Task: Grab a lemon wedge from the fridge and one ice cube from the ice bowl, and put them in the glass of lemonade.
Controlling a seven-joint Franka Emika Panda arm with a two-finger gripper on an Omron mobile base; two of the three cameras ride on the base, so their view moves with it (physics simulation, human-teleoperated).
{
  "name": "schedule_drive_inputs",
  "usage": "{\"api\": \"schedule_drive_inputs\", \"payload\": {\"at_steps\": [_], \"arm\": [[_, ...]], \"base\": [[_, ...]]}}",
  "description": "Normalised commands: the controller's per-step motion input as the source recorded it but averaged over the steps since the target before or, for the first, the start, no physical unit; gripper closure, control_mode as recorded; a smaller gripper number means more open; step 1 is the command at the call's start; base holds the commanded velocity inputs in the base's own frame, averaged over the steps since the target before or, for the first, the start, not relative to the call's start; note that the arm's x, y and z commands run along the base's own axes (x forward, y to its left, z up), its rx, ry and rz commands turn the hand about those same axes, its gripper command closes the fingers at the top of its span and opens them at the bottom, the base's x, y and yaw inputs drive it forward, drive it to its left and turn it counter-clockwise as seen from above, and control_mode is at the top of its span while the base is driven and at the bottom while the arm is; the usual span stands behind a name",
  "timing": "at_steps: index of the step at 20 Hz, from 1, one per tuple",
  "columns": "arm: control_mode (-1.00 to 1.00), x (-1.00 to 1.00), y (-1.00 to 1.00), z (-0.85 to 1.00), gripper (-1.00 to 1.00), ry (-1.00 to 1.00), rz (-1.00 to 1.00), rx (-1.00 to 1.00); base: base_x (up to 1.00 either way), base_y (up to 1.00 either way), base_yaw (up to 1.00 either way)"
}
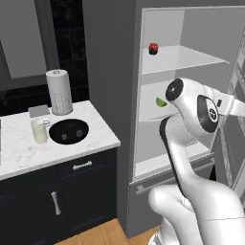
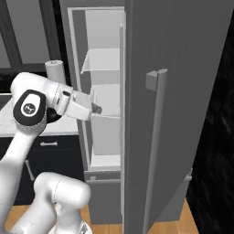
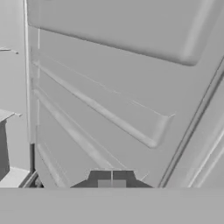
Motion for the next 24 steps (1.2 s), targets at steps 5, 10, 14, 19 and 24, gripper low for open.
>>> {"api": "schedule_drive_inputs", "payload": {"at_steps": [5, 10, 14, 19, 24], "arm": [[-1.00, 0.00, -0.72, -0.02, -1.00, 0.15, -0.26, 0.01], [-1.00, 0.21, -0.96, -0.27, -1.00, 0.15, -0.30, 0.00], [-1.00, -0.09, -1.00, -0.29, -1.00, 0.10, -0.38, 0.00], [-1.00, -0.35, -1.00, -0.16, -1.00, 0.03, -0.39, 0.00], [-1.00, -0.25, -0.10, 0.45, -1.00, -0.01, -0.11, 0.00]], "base": [[0.00, 0.00, 0.00], [0.00, 0.00, 0.00], [0.00, 0.00, 0.00], [0.00, 0.00, 0.00], [0.00, 0.00, 0.00]]}}
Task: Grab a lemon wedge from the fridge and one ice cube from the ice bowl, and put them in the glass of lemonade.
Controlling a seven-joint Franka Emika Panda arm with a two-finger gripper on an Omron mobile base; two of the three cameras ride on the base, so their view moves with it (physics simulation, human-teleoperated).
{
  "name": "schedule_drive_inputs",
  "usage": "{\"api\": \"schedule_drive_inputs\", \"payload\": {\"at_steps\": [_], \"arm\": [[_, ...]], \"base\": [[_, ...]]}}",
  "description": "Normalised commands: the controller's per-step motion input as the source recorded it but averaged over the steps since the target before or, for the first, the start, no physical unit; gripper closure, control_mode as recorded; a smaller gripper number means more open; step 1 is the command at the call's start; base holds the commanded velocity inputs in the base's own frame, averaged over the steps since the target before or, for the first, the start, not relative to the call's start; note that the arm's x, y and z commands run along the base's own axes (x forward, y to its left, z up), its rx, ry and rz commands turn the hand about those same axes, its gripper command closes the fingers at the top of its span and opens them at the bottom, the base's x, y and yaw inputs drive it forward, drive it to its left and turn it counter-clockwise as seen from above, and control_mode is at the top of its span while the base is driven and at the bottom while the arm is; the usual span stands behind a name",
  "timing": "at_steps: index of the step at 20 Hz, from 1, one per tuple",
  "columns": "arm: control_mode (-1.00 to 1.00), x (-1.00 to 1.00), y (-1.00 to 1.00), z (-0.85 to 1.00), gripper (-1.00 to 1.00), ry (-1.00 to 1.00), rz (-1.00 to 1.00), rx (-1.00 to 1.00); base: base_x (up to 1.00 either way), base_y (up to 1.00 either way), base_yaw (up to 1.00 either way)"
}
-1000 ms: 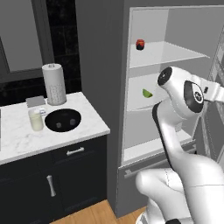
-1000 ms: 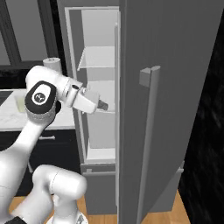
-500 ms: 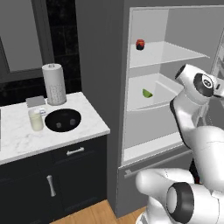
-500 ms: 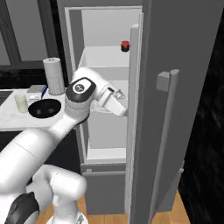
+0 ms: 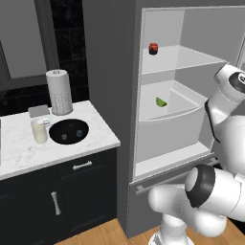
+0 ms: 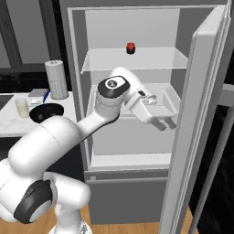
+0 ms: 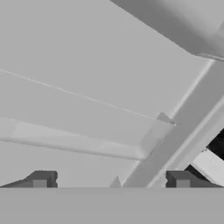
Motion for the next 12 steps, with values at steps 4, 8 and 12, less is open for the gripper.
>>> {"api": "schedule_drive_inputs", "payload": {"at_steps": [4, 8, 12], "arm": [[-1.00, -0.19, 0.92, 0.46, -1.00, -0.15, 0.03, 0.00], [-1.00, -0.03, 0.99, 0.00, -1.00, -0.19, 0.16, 0.07], [-1.00, -0.04, 0.69, -0.01, -1.00, -0.04, 0.41, 0.27]], "base": [[0.00, 0.00, 0.00], [0.00, 0.00, 0.00], [0.00, 0.00, 0.00]]}}
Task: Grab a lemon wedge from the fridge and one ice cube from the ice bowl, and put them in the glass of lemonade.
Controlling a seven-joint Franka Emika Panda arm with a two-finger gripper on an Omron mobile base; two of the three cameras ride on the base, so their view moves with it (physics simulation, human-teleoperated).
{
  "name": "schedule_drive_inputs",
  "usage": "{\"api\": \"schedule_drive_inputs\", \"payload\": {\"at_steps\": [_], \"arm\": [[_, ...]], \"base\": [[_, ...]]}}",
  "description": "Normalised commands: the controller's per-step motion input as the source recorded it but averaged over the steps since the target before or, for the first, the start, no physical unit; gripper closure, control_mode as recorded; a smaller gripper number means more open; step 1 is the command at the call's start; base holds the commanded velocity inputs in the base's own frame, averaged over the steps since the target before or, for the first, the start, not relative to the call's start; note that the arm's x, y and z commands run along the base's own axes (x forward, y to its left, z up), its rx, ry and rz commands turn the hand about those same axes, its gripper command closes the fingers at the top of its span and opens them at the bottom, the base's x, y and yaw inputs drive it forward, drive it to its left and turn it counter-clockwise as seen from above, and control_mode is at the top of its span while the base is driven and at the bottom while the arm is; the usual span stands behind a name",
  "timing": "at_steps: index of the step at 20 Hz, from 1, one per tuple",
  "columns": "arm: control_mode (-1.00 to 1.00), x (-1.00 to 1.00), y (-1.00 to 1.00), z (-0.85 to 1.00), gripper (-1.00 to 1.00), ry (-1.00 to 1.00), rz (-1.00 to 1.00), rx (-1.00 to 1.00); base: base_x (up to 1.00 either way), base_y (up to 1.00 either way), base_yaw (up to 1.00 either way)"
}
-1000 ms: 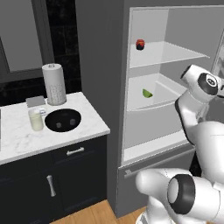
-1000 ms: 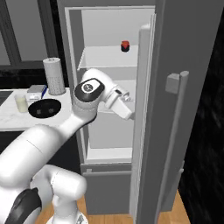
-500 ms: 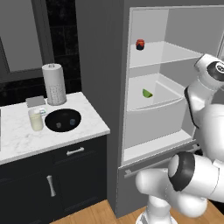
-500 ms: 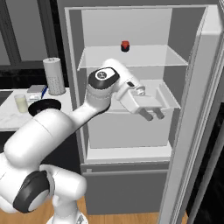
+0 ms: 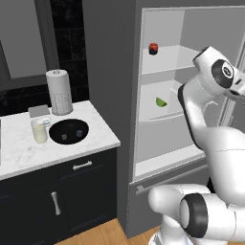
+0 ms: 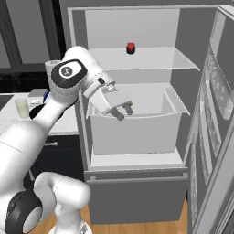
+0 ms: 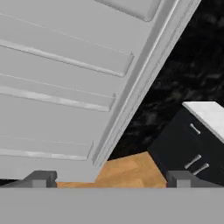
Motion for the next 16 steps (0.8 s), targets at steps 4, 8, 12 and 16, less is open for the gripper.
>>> {"api": "schedule_drive_inputs", "payload": {"at_steps": [4, 8, 12, 16], "arm": [[-1.00, -0.54, 0.35, -0.18, -1.00, 0.00, 0.66, 0.36], [-1.00, -0.78, 0.44, -0.27, -1.00, 0.00, 0.65, 0.27], [-1.00, -0.52, 0.66, -0.12, -1.00, 0.01, 0.50, 0.09], [-1.00, -0.12, 0.63, -0.13, -1.00, 0.00, 0.37, 0.12]], "base": [[0.00, 0.00, 0.00], [0.00, 0.00, 0.00], [0.00, 0.00, 0.00], [0.00, 0.00, 0.00]]}}
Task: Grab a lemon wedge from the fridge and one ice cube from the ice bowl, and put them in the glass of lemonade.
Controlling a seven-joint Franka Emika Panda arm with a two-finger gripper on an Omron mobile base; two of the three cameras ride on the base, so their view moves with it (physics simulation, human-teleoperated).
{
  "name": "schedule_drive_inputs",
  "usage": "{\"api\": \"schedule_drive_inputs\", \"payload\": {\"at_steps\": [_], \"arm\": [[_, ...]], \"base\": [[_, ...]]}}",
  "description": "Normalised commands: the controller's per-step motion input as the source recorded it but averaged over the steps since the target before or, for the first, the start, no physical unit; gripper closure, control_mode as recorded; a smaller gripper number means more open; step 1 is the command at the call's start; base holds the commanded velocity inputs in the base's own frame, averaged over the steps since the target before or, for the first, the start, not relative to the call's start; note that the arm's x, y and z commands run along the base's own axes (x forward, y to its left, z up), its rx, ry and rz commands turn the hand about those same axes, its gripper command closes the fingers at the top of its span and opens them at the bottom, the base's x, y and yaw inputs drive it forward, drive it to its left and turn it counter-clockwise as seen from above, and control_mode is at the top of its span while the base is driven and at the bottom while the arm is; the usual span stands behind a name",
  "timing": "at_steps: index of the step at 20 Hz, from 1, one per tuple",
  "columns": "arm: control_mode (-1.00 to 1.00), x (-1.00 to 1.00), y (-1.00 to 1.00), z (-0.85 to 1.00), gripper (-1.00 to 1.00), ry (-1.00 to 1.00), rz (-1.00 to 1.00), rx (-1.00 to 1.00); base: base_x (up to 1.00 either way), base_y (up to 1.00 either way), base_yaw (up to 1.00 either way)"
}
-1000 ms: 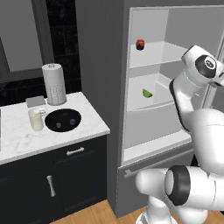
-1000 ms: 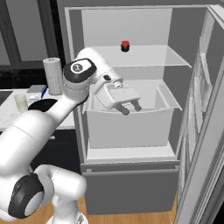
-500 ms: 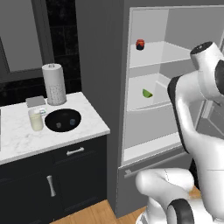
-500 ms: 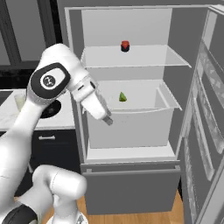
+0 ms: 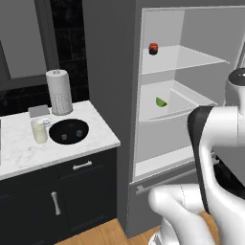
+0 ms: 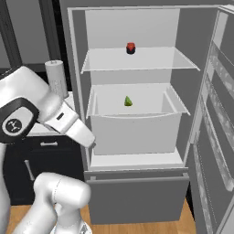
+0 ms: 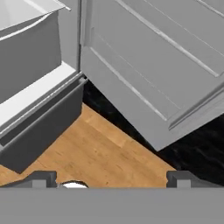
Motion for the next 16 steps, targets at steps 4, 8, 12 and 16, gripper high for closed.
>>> {"api": "schedule_drive_inputs", "payload": {"at_steps": [4, 8, 12, 16], "arm": [[-1.00, 0.00, 0.04, 0.00, -1.00, -0.14, 0.22, 0.33], [-1.00, -0.01, 0.00, 0.11, -1.00, -0.09, 0.16, 0.34], [-1.00, 0.00, -0.11, 0.00, -1.00, 0.00, 0.03, 0.02], [-1.00, 0.14, 0.00, 0.10, -1.00, 0.00, 0.00, 0.00]], "base": [[0.00, 0.00, 0.00], [0.00, 0.00, 0.00], [0.00, 0.00, 0.00], [0.00, 0.00, 0.00]]}}
